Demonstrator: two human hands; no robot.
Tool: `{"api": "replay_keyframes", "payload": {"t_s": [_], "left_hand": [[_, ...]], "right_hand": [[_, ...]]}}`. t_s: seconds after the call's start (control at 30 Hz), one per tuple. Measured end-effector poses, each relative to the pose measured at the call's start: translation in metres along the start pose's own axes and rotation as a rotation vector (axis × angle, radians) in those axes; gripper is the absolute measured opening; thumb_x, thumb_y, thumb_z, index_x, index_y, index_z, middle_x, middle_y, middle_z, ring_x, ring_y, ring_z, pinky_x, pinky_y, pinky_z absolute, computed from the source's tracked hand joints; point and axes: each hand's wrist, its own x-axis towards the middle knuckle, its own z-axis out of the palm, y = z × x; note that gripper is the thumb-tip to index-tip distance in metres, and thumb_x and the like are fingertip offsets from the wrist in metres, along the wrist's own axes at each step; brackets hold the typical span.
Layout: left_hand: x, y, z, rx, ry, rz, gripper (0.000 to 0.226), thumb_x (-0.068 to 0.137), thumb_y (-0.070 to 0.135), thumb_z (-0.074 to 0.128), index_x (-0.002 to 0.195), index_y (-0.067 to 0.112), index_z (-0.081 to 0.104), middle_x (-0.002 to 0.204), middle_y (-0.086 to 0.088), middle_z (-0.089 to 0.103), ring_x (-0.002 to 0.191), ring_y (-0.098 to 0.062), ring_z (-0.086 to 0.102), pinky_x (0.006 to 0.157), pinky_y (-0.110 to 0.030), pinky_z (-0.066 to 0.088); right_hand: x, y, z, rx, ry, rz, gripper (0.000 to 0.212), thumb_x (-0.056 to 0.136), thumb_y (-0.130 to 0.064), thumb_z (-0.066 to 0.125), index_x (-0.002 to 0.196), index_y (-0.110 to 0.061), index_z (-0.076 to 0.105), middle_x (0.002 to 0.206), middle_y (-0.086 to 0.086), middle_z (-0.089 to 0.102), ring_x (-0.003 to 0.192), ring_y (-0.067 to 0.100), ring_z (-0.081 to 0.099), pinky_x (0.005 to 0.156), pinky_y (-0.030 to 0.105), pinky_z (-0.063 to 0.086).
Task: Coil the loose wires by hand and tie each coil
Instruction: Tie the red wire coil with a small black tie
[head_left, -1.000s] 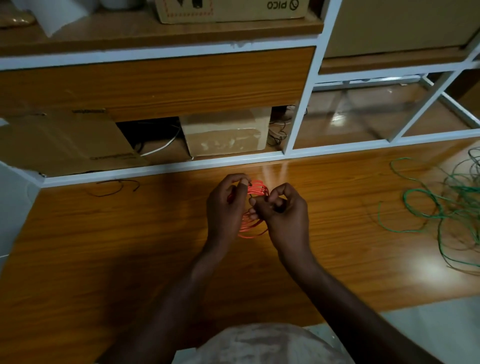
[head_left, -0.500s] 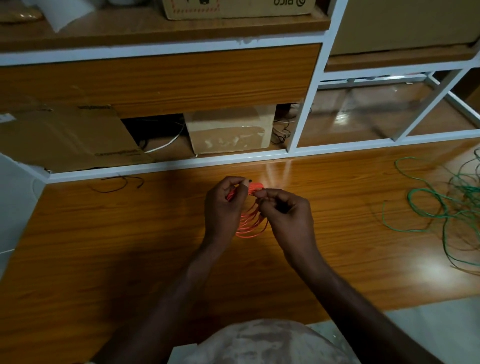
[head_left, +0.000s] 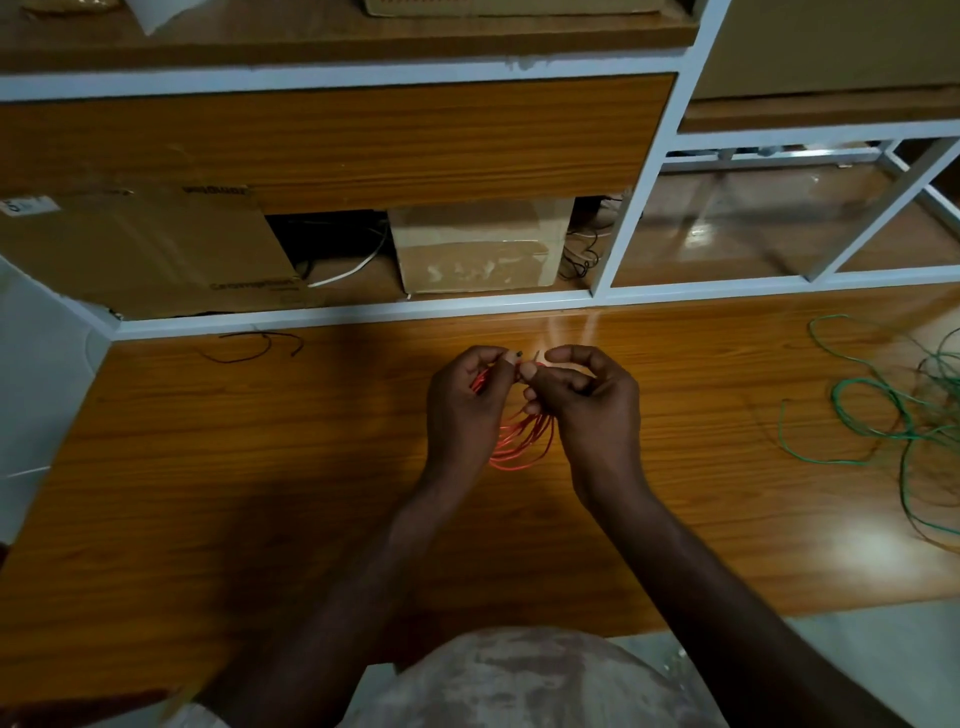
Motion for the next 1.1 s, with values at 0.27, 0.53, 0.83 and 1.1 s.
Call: {"api": "replay_keyframes", "payload": {"t_s": [0.27,0.53,0.83,1.1], "left_hand": [[-0.0017,-0.0019,-0.0039,0.009,0.014,0.023,0.014,0.103,0.028,0.069,0.098,0.018,0.077,0.094,0.009,0.078,0.096,-0.005,0.072,0.083,-0.029,0.056],[0.0008,-0.0040,-0.0072,0.020,0.012,0.054,0.012,0.104,0.027,0.069,0.098,0.017,0.076,0.094,0.008,0.078,0.094,-0.007,0.073,0.081,-0.032,0.058],[0.0014,-0.0054,-0.0088,0.035,-0.009,0.085,0.010,0.104,0.026,0.069,0.099,0.019,0.075,0.095,0.009,0.078,0.095,-0.009,0.074,0.080,-0.034,0.059],[-0.0008,-0.0040,-0.0089,0.090,-0.047,0.157,0.008,0.105,0.026,0.068,0.101,0.021,0.073,0.088,0.007,0.074,0.084,-0.018,0.071,0.069,-0.044,0.055]], "right_hand": [[-0.0025,0.0070,0.0012,-0.110,-0.017,-0.080,0.008,0.097,-0.015,0.078,0.102,-0.012,0.083,0.087,0.008,0.080,0.073,0.027,0.075,0.073,0.055,0.063],[-0.0006,0.0092,0.0040,-0.098,-0.013,-0.062,0.008,0.095,-0.014,0.080,0.102,-0.011,0.084,0.084,0.010,0.080,0.073,0.027,0.075,0.076,0.057,0.062],[0.0005,0.0083,0.0056,-0.092,-0.016,-0.057,0.009,0.095,-0.015,0.080,0.102,-0.011,0.084,0.085,0.009,0.080,0.073,0.028,0.076,0.077,0.056,0.064],[0.0051,0.0092,0.0039,-0.099,-0.003,-0.049,0.011,0.096,-0.017,0.080,0.103,-0.010,0.084,0.084,0.012,0.080,0.076,0.032,0.077,0.078,0.058,0.065]]}}
